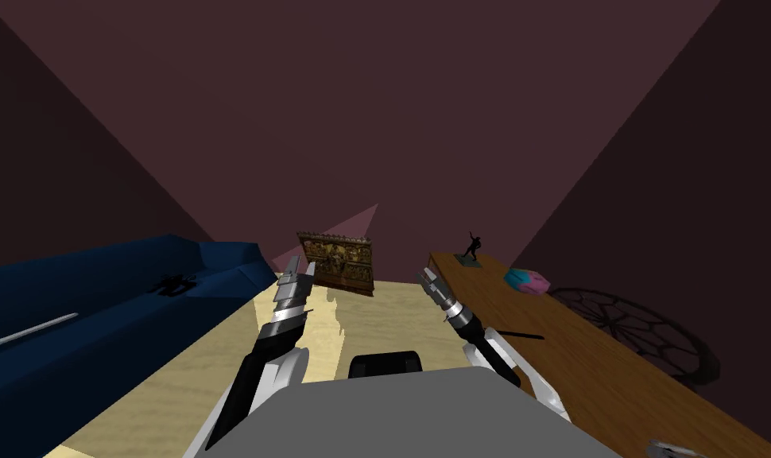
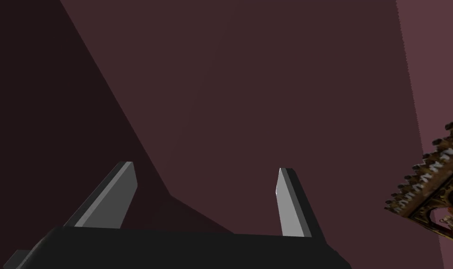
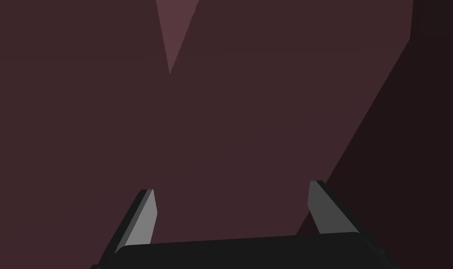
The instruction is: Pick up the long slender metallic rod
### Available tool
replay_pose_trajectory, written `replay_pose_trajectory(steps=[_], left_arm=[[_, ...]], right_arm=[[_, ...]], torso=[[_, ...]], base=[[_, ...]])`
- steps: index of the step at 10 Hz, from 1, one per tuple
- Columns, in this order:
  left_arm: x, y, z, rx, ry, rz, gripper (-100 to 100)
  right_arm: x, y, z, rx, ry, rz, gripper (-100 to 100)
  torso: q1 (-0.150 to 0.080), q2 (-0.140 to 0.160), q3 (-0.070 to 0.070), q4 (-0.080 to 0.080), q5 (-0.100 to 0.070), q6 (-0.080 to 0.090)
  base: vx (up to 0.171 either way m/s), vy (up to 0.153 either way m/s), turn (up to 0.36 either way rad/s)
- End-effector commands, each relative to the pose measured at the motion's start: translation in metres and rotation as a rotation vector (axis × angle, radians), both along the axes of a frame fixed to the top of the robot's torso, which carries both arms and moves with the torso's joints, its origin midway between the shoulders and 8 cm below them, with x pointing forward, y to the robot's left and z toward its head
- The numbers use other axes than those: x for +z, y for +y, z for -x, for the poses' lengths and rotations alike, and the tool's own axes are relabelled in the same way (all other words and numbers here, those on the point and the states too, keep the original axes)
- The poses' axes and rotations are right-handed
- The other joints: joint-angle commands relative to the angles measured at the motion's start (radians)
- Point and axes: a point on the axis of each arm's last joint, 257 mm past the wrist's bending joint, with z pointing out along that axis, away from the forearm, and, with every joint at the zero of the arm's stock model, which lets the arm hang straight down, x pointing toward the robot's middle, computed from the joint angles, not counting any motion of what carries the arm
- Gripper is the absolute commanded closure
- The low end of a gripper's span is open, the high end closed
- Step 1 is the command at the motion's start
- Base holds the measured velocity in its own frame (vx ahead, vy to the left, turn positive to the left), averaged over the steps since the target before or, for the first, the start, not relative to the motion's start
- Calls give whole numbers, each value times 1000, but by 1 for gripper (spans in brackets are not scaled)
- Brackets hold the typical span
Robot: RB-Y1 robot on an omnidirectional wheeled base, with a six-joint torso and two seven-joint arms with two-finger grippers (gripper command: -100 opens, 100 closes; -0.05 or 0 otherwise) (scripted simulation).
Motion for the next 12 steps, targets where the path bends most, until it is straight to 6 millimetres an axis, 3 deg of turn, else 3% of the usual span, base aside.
replay_pose_trajectory(steps=[1, 2, 3, 4, 7, 12], left_arm=[[0, 0, 0, 0, 0, 0, 0], [0, 0, 0, 0, 0, 0, 0], [0, 0, 0, 0, 0, 0, 0], [0, 0, 0, 0, 0, 0, 0], [0, 0, 0, 0, 0, 0, 0], [0, 0, 0, 0, 0, 0, 0]], right_arm=[[-28, 4, -1, 16, 26, 106, -100], [-32, 3, -1, 13, 35, 107, -100], [-57, 2, 0, 28, 60, 201, -100], [-59, 1, 0, 27, 64, 202, -100], [-104, -4, 8, 67, 102, 386, -100], [-168, -29, 23, 100, 187, 578, -100]], torso=[[0, 0, 0, 0, 0, 0], [1, -1, 0, 0, 0, 0], [0, 0, 0, 0, 0, 0], [1, 0, 0, 0, 0, 0], [0, 0, 0, 0, 0, 0], [-1, 0, 0, 0, 0, 0]], base=[[30, 66, 241], [24, 58, 103], [18, 67, 225], [10, 50, 89], [33, 61, 150], [23, 46, 115]])
